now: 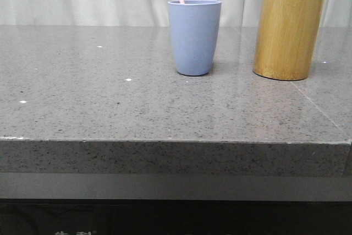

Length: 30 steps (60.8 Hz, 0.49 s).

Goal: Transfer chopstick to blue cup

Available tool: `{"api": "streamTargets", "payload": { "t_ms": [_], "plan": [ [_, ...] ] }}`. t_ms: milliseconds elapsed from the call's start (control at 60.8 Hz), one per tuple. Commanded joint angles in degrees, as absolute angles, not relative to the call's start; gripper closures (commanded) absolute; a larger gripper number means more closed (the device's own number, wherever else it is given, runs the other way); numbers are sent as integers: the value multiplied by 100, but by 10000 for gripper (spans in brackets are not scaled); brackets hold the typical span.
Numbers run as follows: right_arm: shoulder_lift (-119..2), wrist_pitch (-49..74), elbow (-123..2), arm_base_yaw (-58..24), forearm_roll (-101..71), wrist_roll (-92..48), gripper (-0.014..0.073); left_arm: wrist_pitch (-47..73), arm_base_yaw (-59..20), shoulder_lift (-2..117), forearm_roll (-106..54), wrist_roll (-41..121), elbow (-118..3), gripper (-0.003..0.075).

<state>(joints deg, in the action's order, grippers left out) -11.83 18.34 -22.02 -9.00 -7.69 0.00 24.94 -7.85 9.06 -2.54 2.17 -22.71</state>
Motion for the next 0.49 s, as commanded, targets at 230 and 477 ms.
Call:
{"api": "streamTargets", "payload": {
  "t_ms": [230,477],
  "plan": [
    [-1225,1388,-2353,-883,-789,-40,652,1174,-365,70,-319,202,-1243,739],
    [-1227,1399,-2353,-883,-789,-40,652,1003,-365,-181,-330,202,-449,739]
  ]
}}
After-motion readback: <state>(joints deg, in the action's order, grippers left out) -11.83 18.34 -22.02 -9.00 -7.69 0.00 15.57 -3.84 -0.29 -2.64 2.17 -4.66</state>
